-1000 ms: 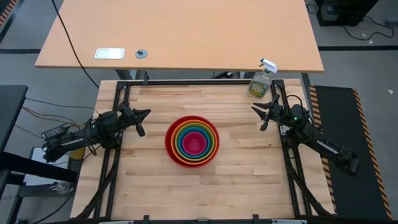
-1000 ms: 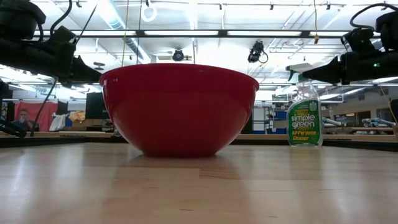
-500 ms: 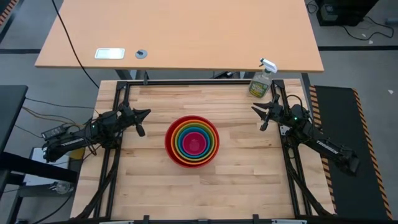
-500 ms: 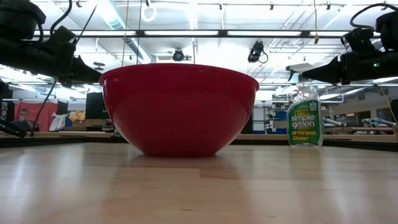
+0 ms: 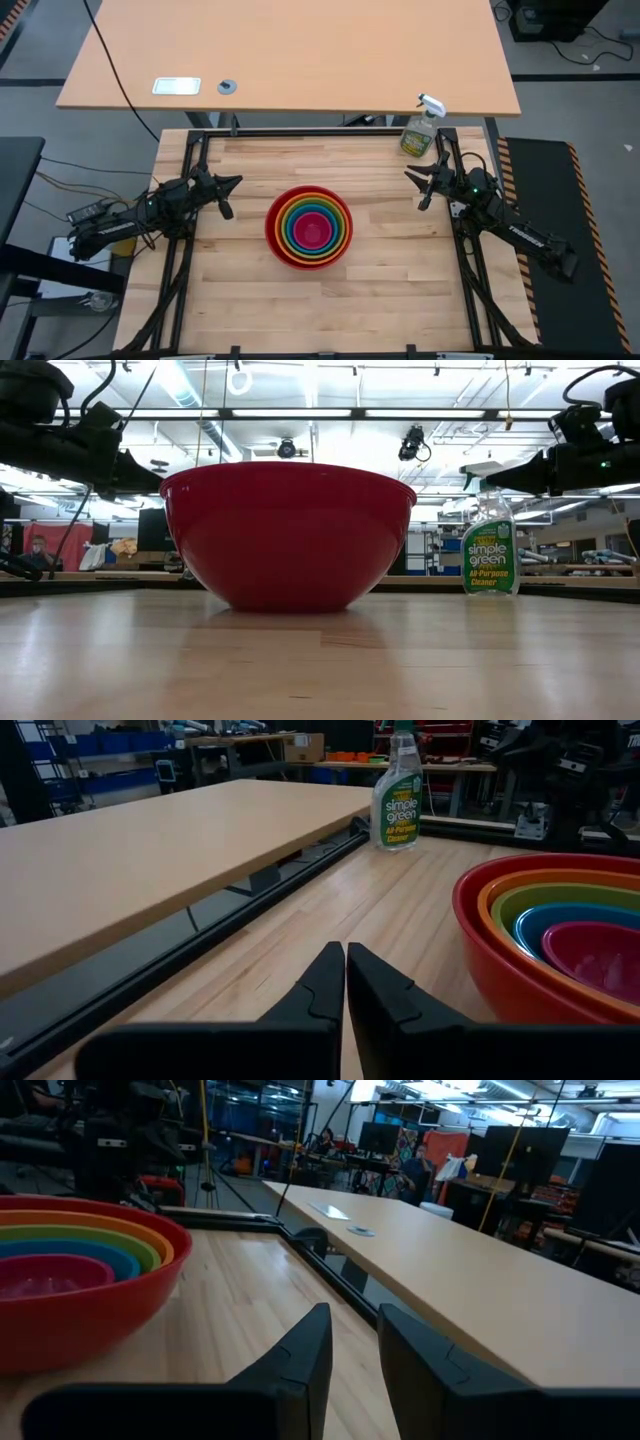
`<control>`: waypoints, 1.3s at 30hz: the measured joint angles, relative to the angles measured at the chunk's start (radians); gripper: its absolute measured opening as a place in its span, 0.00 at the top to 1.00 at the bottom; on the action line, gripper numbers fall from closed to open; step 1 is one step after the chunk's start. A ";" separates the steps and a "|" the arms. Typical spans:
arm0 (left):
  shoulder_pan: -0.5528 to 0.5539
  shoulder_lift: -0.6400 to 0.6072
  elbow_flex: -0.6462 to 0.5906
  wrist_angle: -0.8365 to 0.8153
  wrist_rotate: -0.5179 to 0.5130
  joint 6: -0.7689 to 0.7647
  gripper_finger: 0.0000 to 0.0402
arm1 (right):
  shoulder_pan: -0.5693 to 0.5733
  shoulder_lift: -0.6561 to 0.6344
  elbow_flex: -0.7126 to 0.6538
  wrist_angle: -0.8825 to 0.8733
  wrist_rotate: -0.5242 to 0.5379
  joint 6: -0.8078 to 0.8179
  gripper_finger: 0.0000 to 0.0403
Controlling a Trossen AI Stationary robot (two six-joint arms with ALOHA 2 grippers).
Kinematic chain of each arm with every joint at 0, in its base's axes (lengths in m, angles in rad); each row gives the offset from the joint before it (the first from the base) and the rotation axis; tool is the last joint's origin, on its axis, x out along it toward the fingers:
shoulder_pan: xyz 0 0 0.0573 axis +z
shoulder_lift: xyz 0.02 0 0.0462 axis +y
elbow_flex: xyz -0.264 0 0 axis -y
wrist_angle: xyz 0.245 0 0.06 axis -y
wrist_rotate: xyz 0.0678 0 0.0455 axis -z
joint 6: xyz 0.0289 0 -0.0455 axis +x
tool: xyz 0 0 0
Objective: Nest bowls inside each other
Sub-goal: Return to Home Position
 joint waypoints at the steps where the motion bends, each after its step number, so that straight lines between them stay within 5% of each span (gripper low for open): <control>1: 0.000 0.000 0.000 0.000 0.000 0.000 0.95 | 0.000 0.000 0.000 0.000 0.000 0.000 0.77; 39: 0.000 0.000 0.000 0.000 0.000 0.000 0.95 | 0.000 0.000 0.000 0.000 0.000 0.000 0.77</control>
